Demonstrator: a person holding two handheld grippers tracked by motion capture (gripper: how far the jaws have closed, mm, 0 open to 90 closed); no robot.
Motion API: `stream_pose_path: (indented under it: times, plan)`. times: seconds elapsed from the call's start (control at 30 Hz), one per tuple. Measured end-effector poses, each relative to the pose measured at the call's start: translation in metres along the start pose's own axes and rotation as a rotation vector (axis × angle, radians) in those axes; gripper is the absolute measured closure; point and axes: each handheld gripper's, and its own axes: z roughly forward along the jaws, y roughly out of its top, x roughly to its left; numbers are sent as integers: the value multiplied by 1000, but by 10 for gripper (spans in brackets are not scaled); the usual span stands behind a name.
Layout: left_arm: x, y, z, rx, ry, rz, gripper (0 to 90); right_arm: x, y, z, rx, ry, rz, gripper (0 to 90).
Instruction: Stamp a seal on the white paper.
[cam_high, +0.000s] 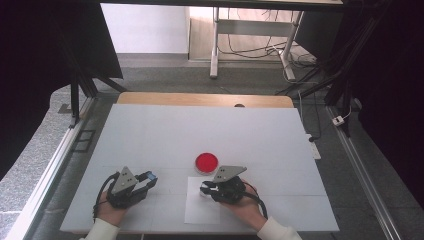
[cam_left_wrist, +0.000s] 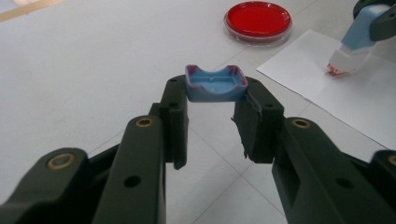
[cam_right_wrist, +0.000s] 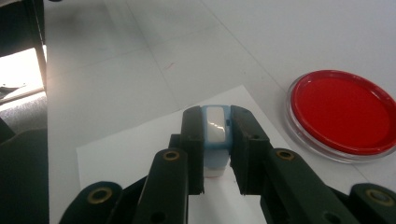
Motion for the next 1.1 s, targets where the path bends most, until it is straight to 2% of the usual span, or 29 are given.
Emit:
stream_pose_path:
  times: [0.23, 0.53, 1.1]
  plan:
    - [0, 0, 0, 0, -1, 2, 647, -5, 1, -8, -42, -1, 36, 755]
    - [-1, 0, 1, 2, -2, 4, 647, -10, 2, -14, -68, -13, 55, 755]
    - [-2, 0, 4, 11, -7, 8, 647, -27, 2, -34, -206, -37, 155, 753]
